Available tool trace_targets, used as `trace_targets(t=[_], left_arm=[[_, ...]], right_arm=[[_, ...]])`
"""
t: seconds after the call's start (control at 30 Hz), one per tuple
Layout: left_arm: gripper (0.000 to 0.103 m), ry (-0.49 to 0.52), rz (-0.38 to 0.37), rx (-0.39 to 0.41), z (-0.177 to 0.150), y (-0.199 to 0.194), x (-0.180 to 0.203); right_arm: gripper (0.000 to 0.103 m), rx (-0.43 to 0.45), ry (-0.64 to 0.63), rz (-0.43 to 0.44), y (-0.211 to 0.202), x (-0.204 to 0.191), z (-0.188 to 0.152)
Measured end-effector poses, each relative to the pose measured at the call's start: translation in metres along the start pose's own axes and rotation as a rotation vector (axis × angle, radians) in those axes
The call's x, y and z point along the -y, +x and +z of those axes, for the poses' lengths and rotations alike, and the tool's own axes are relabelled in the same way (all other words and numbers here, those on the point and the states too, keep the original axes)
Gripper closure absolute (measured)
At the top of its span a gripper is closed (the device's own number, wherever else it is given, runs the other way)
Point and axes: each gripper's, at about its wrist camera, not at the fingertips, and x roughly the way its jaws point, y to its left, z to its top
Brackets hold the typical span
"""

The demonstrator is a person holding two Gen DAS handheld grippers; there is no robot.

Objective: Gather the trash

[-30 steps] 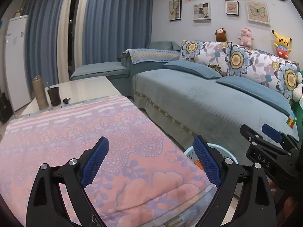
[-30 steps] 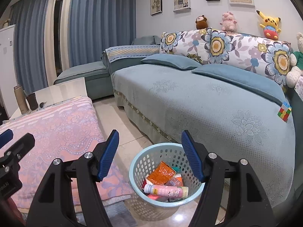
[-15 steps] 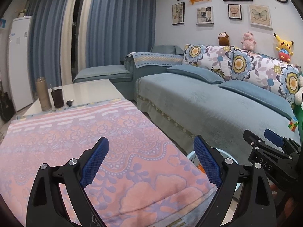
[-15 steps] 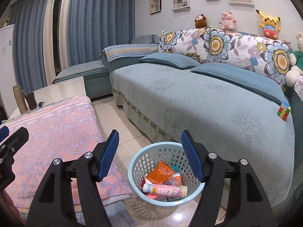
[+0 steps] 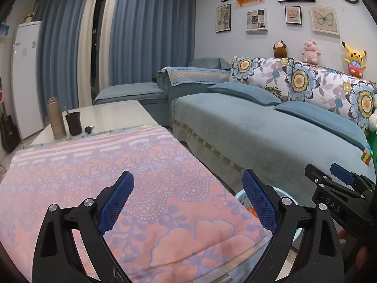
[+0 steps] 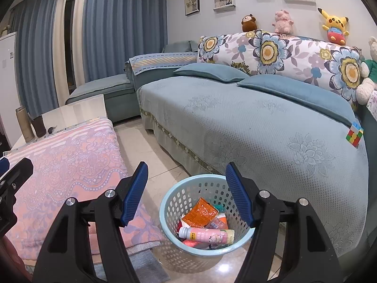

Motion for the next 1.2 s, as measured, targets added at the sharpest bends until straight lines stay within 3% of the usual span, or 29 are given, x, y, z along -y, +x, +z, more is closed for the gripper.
trace_targets(t=[1.2], left_arm=[[0.012, 0.008, 0.001, -0.005, -0.0028, 0.0020, -0.0059]], right_arm=[[0.039, -0.010, 0.008, -0.001, 0.0016, -0.0036, -0.0065]])
